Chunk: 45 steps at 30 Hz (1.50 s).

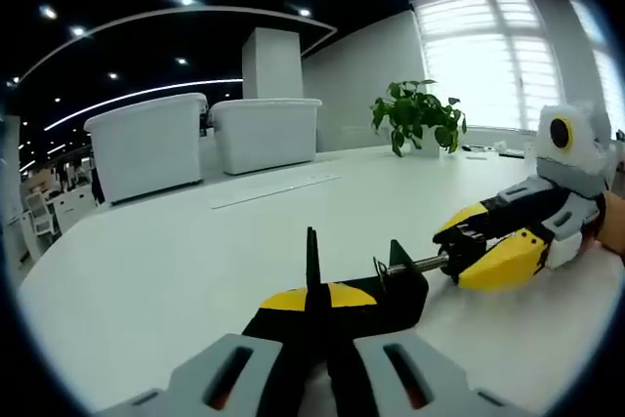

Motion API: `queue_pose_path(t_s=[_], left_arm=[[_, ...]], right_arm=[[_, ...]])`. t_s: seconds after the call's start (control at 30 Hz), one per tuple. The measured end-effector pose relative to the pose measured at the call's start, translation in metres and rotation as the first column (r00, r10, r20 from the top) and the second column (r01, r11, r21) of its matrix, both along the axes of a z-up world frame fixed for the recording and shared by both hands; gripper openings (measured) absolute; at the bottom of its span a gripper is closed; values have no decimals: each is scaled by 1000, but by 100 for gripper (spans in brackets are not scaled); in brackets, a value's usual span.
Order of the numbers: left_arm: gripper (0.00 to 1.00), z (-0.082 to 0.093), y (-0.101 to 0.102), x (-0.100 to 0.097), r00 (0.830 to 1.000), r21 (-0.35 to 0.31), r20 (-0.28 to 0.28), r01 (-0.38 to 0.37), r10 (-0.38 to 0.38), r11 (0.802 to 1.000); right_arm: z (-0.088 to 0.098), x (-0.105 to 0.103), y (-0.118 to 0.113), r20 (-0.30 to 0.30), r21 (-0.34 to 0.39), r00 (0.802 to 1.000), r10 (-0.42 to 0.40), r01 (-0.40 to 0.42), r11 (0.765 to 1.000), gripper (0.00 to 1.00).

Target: Clamp the fixed fixture on the desktop, loosen the retaining clip, secure it to the edge of the desk, and tighten the retaining clip.

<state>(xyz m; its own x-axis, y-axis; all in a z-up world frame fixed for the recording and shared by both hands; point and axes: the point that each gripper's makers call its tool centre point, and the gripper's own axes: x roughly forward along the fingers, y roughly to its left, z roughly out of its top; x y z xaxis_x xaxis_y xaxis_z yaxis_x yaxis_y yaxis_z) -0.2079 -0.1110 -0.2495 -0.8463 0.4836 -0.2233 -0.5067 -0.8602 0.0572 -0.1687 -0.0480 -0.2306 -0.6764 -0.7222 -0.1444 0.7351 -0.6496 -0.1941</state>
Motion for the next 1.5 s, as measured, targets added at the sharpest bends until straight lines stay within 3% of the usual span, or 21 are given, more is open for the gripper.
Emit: queue_pose_path(t_s=[0.07, 0.13, 0.17, 0.37, 0.53, 0.63, 0.7, 0.77, 0.83, 0.9, 0.93, 0.97, 1.1, 1.17, 1.23, 1.27, 1.3, 1.33, 1.43, 1.47, 1.5], left_arm=[[6, 0, -1, -1, 1000, 1, 1, -2, 2, 1000], [6, 0, -1, 1, 1000, 1, 1, -5, 5, 1000], [6, 0, -2, 2, 1000, 1, 1, -6, 6, 1000], [6, -1, -3, 0, 1000, 3, 3, -7, 7, 1000], [6, -1, -1, 0, 1000, 2, 2, -1, 1, 1000], [6, 0, -1, 0, 1000, 0, -1, 3, -3, 1000], [6, 0, 0, 4, 1000, 0, -2, 2, -2, 1000], [6, 0, -1, 2, 1000, 0, -2, 2, -2, 1000], [6, 0, -2, 0, 1000, 0, -1, 2, -2, 1000], [6, 0, -3, -2, 1000, 1, 0, 2, -2, 1000], [6, -1, -3, -2, 1000, 1, 1, 3, -3, 1000], [6, -1, -3, -3, 1000, 1, 1, 2, -2, 1000], [6, 0, -1, -2, 1000, 1, 0, 4, -4, 1000], [6, 0, -1, -2, 1000, 1, 0, 4, -4, 1000], [6, -1, -1, -2, 1000, 1, 1, 6, -6, 1000], [6, -1, -1, -3, 1000, 2, 1, 6, -6, 1000], [6, -1, -1, -3, 1000, 1, 1, 7, -7, 1000], [6, 0, 0, 0, 1000, 1, 0, 7, -7, 1000], [6, 0, 0, 1, 1000, 1, 0, 9, -9, 1000], [6, 0, 0, 0, 1000, 2, 0, 10, -10, 1000], [6, 0, 0, 0, 1000, 1, 0, 10, -10, 1000]], right_arm=[[-2, -1, -2, -93, 98, 996, -6, 15, 995, 25], [-4, 3, -6, -211, 213, 977, 15, 30, 977, 25], [-3, 6, -8, -217, 216, 976, 17, 31, 976, 25], [-2, 6, -11, -175, 172, 984, 29, 2, 985, 25], [-1, 4, -9, -3, 23, 1000, 7, -6, 1000, 26], [10, 10, -7, 110, -138, 994, 19, -4, 990, 29], [20, 5, 8, 195, -274, 980, 25, 30, 961, 29], [24, -4, 21, 298, -428, 953, 53, 83, 900, 29], [28, -5, 28, 373, -524, 921, 116, 106, 845, 28], [25, -2, 27, 445, -575, 876, 185, 121, 809, 28], [23, 1, 25, 465, -578, 859, 213, 113, 808, 28], [24, 20, 17, 466, -574, 855, 227, 97, 813, 28], [17, 29, 6, 479, -541, 844, 242, 66, 838, 28], [19, 32, 2, 475, -560, 835, 278, 43, 827, 28], [20, 33, 1, 540, -612, 771, 337, 85, 786, 27], [19, 34, 1, 559, -625, 750, 354, 101, 774, 27], [17, 34, 1, 572, -620, 742, 350, 112, 776, 27], [16, 35, 0, 569, -610, 750, 336, 111, 784, 26], [8, 37, 0, 538, -532, 807, 243, 101, 841, 23], [-1, 41, -1, 540, -484, 815, 212, 94, 870, 23], [-3, 43, -2, 536, -459, 821, 197, 87, 884, 23]])
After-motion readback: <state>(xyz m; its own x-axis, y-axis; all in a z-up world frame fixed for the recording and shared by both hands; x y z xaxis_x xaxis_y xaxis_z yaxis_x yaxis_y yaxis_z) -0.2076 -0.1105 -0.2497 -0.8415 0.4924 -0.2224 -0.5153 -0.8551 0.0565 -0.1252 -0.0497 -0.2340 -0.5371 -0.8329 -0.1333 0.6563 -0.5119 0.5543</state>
